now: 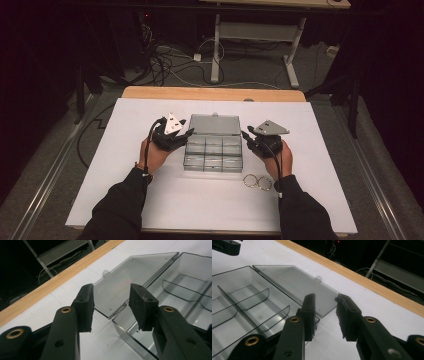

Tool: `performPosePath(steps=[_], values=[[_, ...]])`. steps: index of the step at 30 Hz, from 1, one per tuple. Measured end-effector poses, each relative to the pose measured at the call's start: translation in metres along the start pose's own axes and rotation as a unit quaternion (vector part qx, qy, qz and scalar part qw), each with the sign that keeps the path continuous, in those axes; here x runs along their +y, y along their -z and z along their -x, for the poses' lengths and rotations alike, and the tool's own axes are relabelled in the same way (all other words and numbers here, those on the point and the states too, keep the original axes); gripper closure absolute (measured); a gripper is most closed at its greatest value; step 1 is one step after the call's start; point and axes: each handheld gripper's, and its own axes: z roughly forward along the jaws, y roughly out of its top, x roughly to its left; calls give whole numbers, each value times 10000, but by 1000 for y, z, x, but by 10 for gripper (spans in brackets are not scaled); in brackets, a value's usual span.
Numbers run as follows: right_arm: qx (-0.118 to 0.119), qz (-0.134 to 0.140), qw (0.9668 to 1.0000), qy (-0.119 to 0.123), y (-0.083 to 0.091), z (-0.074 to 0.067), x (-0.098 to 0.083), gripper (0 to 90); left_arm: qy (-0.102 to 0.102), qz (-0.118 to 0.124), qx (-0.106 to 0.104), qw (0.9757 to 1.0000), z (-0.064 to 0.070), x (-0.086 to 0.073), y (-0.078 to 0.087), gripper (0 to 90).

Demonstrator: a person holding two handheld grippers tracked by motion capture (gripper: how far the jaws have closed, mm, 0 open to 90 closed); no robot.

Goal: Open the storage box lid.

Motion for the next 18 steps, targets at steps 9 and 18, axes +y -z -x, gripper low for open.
performPosePath(steps=[9,18], values=[[105,177,9998,-16,27,3,-11,607,-235,16,-127,9996,14,-6,21,438],[91,282,9995,92,55,-1,-12,404,-488,116,-152,9986,28,-16,39,297]])
